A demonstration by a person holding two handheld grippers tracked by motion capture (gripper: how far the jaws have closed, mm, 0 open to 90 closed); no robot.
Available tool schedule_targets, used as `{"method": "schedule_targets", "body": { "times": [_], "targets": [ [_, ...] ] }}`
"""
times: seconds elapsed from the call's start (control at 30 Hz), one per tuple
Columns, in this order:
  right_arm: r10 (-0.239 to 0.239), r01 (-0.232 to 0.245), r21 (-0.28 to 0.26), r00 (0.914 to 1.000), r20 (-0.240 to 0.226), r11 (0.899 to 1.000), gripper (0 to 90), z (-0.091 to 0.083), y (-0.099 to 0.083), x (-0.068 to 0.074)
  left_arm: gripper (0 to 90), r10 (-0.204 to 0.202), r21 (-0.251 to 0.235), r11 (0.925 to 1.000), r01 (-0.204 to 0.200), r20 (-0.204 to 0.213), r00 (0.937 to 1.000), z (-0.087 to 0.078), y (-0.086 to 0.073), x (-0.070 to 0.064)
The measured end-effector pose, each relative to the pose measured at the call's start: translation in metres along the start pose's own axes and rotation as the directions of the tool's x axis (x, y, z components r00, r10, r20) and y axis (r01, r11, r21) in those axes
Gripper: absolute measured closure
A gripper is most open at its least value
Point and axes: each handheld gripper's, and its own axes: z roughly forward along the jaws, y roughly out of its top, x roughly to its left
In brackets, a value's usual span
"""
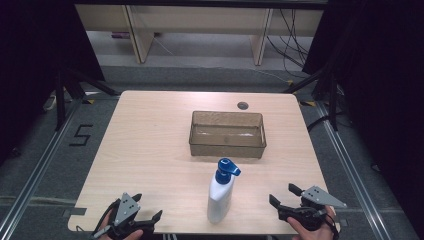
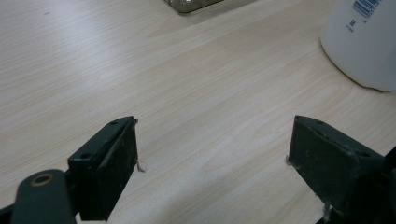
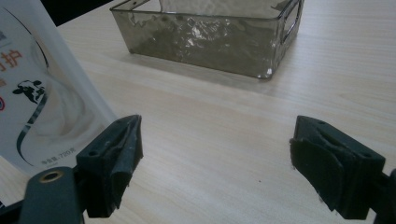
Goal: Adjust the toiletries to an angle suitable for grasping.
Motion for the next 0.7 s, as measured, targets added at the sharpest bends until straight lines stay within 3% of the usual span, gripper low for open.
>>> {"method": "schedule_targets", "body": {
  "times": [0.03,0.13,0.17,0.23,0.3,0.43,0.47,0.7],
  "targets": [
    [-0.019,0.019,-0.023,0.9998,0.011,1.0,17.6,0.001,0.0,-0.001,15.3,0.003,0.005,1.0,-0.003,-0.001,1.0,0.0,0.0,0.0],
    [0.005,-0.005,-0.025,1.0,-0.007,1.0,18.5,0.001,0.001,0.001,15.3,-0.001,0.001,1.0,0.001,-0.002,1.0,0.0,0.0,0.0],
    [0.036,-0.037,-0.015,0.9993,-0.01,0.999,18.6,0.0,0.001,0.005,15.3,-0.002,0.002,1.0,0.002,-0.003,1.0,-0.001,0.0,0.0],
    [0.03,-0.031,-0.019,0.9995,-0.012,0.999,18.9,0.0,0.002,0.005,15.3,-0.002,0.001,1.0,0.002,-0.005,1.0,-0.001,0.0,0.0],
    [-0.018,0.018,-0.027,0.9998,-0.008,0.999,19.2,-0.003,0.006,0.006,15.3,-0.003,-0.002,1.0,0.003,-0.005,1.0,-0.001,0.0,0.0],
    [-0.005,0.004,-0.042,0.9991,-0.041,0.999,19.2,-0.009,0.015,0.016,15.3,0.001,0.005,1.0,-0.001,-0.007,1.0,0.0,0.0,0.001],
    [-0.045,0.042,-0.057,0.9981,-0.042,0.997,19.4,-0.01,0.018,0.016,15.3,0.002,0.01,0.9999,-0.001,-0.013,0.9999,-0.001,0.0,0.001],
    [-0.042,0.034,-0.076,0.9947,-0.095,0.997,21.9,-0.014,0.029,0.027,15.3,-0.007,0.006,1.0,0.007,-0.013,0.9999,0.0,0.0,0.0]
  ]
}}
